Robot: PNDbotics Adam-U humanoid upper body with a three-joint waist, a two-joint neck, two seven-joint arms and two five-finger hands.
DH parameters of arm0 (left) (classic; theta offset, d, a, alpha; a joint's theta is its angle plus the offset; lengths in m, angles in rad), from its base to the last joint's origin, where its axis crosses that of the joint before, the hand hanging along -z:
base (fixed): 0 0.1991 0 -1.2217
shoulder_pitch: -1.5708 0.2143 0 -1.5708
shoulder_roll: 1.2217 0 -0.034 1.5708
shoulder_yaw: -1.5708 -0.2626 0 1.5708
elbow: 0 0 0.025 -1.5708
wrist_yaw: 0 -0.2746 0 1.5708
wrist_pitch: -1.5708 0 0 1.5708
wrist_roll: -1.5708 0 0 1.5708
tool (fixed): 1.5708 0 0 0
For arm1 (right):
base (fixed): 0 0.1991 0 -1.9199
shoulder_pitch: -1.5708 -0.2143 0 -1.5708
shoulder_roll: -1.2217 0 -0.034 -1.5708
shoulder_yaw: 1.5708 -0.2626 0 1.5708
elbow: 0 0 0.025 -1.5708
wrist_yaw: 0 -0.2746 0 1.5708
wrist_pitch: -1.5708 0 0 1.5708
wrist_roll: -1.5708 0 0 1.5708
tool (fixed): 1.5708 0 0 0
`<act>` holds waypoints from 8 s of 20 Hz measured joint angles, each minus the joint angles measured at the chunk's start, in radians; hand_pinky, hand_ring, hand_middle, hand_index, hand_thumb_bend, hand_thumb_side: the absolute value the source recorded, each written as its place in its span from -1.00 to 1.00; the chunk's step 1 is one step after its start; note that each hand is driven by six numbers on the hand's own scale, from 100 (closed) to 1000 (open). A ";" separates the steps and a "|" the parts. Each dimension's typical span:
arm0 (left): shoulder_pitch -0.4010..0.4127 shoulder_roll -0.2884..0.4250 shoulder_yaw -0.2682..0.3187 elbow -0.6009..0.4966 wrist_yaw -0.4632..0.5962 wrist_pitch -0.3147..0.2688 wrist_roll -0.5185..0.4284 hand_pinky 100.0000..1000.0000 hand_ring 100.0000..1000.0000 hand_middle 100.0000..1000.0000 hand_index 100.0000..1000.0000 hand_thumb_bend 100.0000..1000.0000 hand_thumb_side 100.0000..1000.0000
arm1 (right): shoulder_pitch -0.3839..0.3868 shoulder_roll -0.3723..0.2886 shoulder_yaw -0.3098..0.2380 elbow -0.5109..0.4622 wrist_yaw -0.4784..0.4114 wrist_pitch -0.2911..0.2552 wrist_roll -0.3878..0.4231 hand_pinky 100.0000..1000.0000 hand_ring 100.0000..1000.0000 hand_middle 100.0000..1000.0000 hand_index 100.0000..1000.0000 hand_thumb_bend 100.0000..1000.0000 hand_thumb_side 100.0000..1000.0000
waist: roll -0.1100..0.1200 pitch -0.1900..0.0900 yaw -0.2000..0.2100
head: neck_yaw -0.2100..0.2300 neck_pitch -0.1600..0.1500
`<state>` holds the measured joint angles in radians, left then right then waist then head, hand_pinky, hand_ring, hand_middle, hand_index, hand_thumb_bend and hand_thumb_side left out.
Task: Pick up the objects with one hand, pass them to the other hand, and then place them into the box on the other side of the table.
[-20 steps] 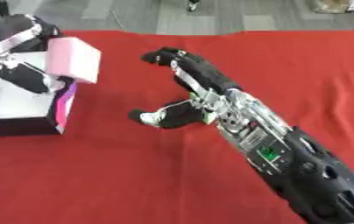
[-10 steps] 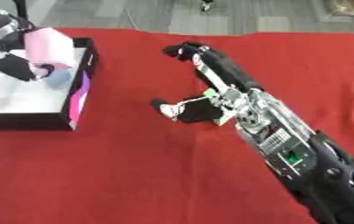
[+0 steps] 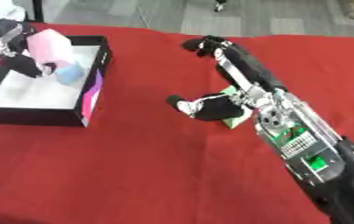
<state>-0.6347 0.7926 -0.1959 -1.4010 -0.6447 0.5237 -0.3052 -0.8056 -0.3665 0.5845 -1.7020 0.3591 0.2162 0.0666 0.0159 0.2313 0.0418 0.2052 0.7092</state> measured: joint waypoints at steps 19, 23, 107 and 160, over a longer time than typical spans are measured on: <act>-0.017 -0.029 0.025 0.192 -0.073 -0.017 0.018 0.56 0.67 0.57 0.74 0.31 0.60 | 0.001 -0.005 -0.011 -0.012 -0.016 0.008 -0.010 0.71 0.60 0.51 0.62 -0.11 -0.60 | -0.010 0.006 -0.002 | 0.035 -0.001; -0.017 -0.029 0.027 0.196 -0.111 -0.017 -0.018 0.58 0.69 0.59 0.77 0.48 0.48 | 0.004 -0.008 -0.013 -0.012 -0.019 0.008 -0.010 0.71 0.60 0.51 0.62 -0.13 -0.59 | -0.010 0.006 -0.002 | 0.034 -0.001; 0.105 -0.108 0.187 -0.290 0.696 0.025 0.590 0.41 0.45 0.23 0.32 -1.00 0.78 | -0.283 -0.238 -0.028 0.465 0.003 -0.291 0.841 0.98 0.87 0.73 0.80 -0.04 -0.98 | -0.039 0.065 0.077 | -0.192 0.018; 0.092 -0.117 0.186 -0.290 0.690 0.037 0.568 0.45 0.47 0.24 0.30 -1.00 0.80 | -0.263 -0.228 -0.077 0.550 0.005 -0.300 0.840 0.90 0.63 0.22 0.25 -0.32 -1.00 | -0.049 0.096 0.109 | -0.208 0.000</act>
<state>-0.5423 0.6754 -0.0100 -1.6914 0.0450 0.5607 0.2629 -1.0686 -0.5948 0.5072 -1.1525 0.3644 -0.0840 0.9063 -0.0333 0.3270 0.1509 -0.0025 0.7096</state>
